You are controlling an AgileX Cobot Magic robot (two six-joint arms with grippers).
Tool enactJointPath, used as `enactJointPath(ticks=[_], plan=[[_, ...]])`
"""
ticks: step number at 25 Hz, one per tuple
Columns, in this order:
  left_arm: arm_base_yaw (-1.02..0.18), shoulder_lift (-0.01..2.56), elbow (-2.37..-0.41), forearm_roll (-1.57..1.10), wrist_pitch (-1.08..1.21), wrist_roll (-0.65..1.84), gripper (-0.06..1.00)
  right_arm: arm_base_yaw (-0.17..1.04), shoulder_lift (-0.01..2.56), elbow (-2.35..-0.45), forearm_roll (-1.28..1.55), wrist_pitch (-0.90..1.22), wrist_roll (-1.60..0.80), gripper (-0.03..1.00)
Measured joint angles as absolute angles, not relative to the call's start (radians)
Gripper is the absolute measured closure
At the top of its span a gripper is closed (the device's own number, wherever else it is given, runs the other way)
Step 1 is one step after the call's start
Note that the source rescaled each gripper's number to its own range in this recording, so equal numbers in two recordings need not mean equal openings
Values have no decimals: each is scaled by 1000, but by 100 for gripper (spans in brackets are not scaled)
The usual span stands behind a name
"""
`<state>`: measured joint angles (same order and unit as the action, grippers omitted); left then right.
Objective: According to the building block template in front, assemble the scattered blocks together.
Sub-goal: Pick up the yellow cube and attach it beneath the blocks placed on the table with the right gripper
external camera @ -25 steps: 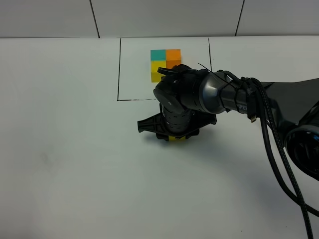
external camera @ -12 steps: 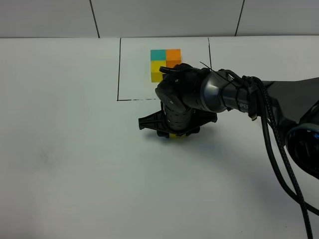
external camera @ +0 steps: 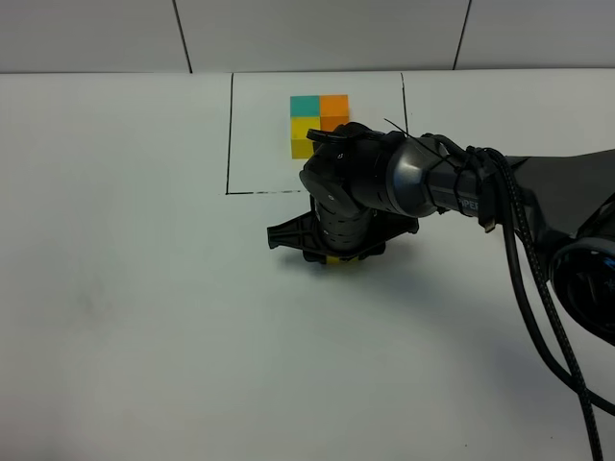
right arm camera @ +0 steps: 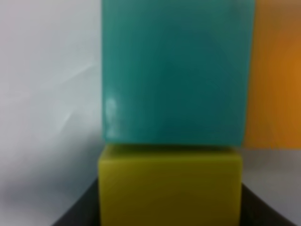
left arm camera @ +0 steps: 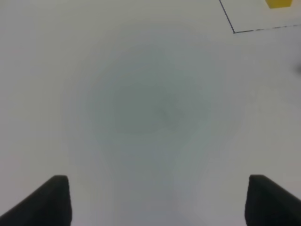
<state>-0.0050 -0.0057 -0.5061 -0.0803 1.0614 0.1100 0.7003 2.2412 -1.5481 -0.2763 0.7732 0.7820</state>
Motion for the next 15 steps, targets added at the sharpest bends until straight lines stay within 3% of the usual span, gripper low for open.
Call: enactJointPath(ticks=[15], plan=[[-5,-6,-506,-80,1061,110,12,700,2243,-1551,-277,771,784,96]])
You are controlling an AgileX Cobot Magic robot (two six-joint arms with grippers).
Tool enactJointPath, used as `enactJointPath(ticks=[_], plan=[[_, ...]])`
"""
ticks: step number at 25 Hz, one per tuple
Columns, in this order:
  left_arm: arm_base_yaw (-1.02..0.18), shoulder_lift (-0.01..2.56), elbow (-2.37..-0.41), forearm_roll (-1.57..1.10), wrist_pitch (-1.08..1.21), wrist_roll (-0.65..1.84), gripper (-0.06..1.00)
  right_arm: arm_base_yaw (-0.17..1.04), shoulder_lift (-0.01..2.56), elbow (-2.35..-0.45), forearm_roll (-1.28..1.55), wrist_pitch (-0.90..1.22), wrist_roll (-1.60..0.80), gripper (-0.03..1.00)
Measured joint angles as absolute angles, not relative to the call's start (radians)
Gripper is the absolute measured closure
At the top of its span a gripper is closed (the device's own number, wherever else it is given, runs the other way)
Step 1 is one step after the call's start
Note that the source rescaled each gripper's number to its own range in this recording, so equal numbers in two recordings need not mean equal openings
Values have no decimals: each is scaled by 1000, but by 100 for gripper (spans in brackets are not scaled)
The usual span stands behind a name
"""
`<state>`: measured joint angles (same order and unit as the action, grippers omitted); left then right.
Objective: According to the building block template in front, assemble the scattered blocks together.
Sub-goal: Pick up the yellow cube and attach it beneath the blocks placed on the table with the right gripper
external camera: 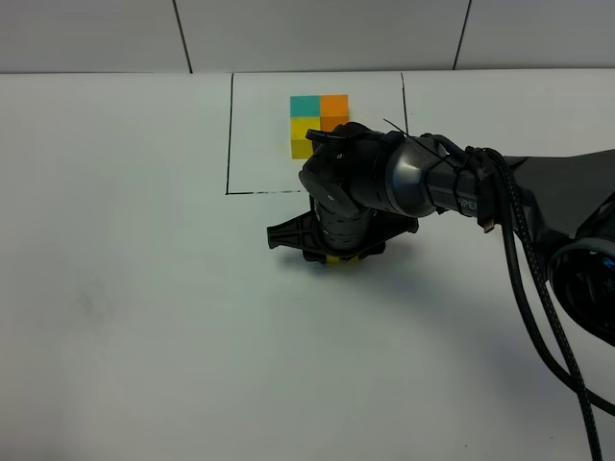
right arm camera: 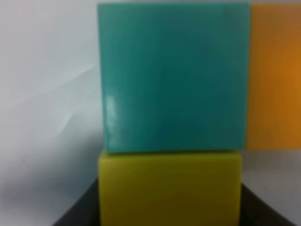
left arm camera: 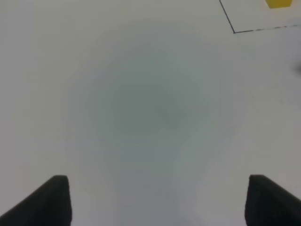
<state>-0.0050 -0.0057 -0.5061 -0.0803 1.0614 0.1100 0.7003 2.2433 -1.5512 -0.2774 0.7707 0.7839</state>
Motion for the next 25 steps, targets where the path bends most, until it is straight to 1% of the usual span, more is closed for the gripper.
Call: enactJointPath(ticks=[25], plan=[[-5,-6,-506,-80,1061,110,12,693,2244,-1551,-231,748,798,96]])
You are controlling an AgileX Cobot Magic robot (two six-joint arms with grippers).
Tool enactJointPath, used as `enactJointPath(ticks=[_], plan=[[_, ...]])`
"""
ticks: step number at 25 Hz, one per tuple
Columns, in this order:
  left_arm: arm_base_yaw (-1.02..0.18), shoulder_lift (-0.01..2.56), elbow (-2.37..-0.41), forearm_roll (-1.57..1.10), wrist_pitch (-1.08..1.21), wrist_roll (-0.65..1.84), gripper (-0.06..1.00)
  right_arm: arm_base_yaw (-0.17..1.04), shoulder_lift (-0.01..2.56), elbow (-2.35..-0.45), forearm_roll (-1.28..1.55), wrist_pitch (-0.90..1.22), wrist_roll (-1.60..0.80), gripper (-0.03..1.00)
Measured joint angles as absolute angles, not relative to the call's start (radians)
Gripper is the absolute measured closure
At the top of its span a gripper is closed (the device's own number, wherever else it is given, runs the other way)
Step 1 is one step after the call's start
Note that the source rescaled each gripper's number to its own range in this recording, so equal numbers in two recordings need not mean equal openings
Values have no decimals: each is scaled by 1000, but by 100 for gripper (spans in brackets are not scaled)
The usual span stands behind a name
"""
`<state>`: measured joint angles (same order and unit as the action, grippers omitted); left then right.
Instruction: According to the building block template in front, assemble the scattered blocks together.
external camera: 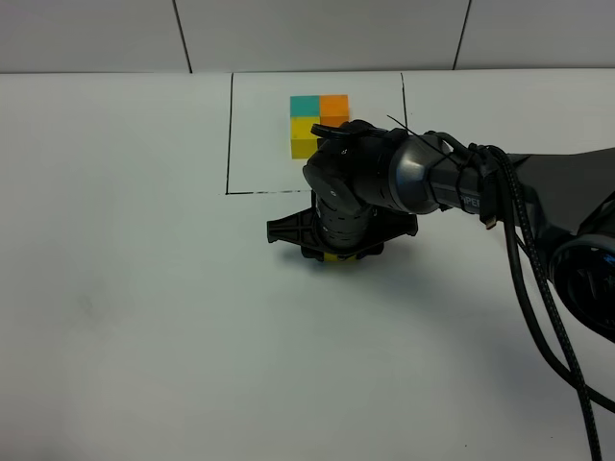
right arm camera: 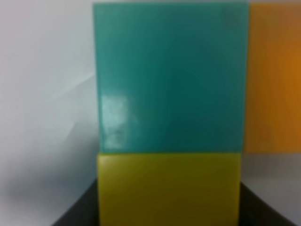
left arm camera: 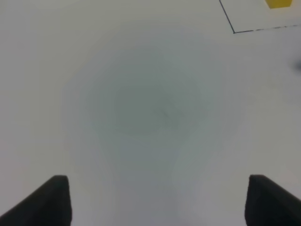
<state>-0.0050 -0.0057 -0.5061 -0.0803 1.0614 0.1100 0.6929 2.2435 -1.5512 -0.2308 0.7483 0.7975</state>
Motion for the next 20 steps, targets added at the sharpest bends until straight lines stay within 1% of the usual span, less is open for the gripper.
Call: enactJointPath(ticks=[2,3,5,8,11,13,14,16,20], plan=[[-5,-6,-506,-80,1061,110,12,693,2244,-1551,-230,748,798,94],[-5,-6,-506,-80,1061,110,12,692,2244,-1551,-228,748,796,90],[-5,-6,-506,-80,1061,110,12,692,2244,-1551,-223,750,790,77],[-5,-6,-506,-80,1061,110,12,695,2244,-1553,-219,758,779,52],[-5,-6,-506,-80,1061,110,12,693,2233,-1550,-220,773,771,24],[-5,-6,-506,-80,1061,110,12,692,2226,-1548,-219,782,751,9],[-5,-6,-506,-80,1061,110,12,692,2219,-1545,-214,793,735,4],[-5,-6,-506,-80,1061,110,12,692,2202,-1544,-211,816,705,-1],[-5,-6,-506,-80,1061,110,12,688,2145,-1538,-212,880,632,-3]])
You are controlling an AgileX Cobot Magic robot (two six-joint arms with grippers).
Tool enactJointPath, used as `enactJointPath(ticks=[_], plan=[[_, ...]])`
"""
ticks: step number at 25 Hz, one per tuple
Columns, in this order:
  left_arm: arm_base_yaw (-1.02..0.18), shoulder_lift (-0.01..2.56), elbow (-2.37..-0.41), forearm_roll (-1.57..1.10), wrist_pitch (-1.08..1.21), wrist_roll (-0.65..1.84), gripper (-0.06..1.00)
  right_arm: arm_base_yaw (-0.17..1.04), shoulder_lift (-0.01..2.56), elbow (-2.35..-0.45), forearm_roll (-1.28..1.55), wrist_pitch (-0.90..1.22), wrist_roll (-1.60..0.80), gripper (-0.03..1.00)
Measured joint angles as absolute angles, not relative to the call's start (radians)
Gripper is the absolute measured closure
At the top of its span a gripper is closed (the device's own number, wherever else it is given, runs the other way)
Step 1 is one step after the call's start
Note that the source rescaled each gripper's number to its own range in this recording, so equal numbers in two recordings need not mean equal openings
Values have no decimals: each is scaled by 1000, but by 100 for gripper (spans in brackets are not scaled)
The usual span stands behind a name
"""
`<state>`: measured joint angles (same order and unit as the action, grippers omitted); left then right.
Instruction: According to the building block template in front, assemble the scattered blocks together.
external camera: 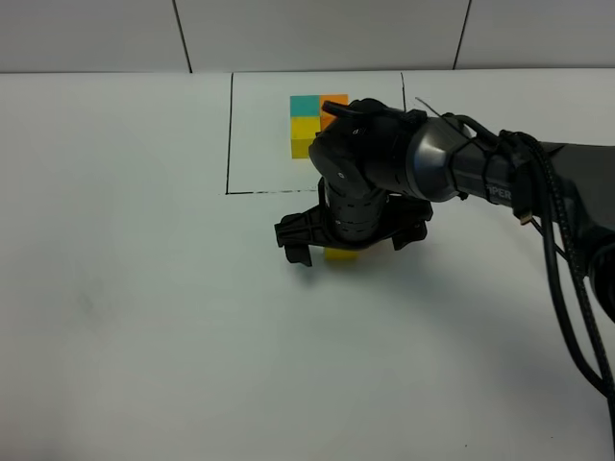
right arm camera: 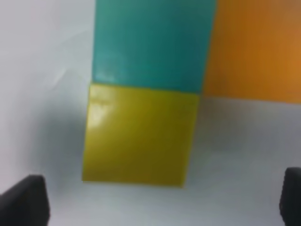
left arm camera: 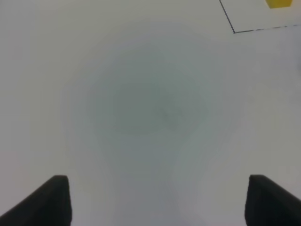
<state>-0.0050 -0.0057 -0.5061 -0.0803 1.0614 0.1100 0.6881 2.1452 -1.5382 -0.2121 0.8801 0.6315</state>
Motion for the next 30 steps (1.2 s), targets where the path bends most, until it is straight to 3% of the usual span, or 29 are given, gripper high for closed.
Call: enactJointPath(ticks=[11,23,30], plan=[[-5,-6,-506,-80,1061,110,12,465,1987,-1458,-121,919,347,-3],[-5,-6,-506,-80,1061,110,12,11,1954,-1431,108,998,0,-3],[-5,-6,-506,-80,1061,110,12,-43,1935,-1412,87,1060,-54,-3]])
